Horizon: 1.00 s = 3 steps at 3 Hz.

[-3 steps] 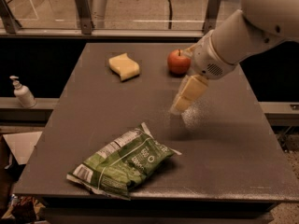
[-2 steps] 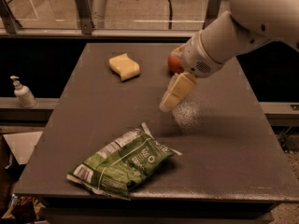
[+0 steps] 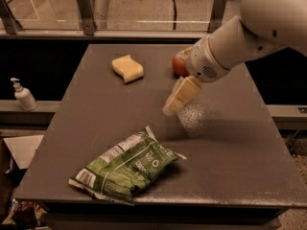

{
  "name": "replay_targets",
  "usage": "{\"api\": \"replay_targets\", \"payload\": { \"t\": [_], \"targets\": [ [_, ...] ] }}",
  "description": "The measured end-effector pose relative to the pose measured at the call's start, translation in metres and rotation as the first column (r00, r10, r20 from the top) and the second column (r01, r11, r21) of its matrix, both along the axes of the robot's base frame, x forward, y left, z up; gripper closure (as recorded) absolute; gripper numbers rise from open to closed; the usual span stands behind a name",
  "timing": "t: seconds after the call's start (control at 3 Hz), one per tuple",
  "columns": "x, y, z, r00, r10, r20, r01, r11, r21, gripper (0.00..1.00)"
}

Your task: Move sponge near green jalapeno chip bag

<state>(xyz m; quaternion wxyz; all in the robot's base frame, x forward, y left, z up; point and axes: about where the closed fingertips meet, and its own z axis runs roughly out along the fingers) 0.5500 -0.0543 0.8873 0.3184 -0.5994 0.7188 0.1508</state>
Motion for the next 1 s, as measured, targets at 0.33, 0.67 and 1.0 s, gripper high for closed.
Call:
{"api": "replay_targets", "payload": {
  "t": [0.33, 0.67, 1.0],
  "targets": [
    [0.01, 0.014, 0.001, 0.9994, -0.005, 0.035, 0.002, 0.996, 0.085, 0.0],
    [0.026, 0.027, 0.002, 0.9979, -0.02, 0.061, 0.01, 0.987, 0.16, 0.0],
    [0.046, 0.041, 0.0, 0.9955, -0.05, 0.081, 0.032, 0.978, 0.207, 0.0]
  ]
}}
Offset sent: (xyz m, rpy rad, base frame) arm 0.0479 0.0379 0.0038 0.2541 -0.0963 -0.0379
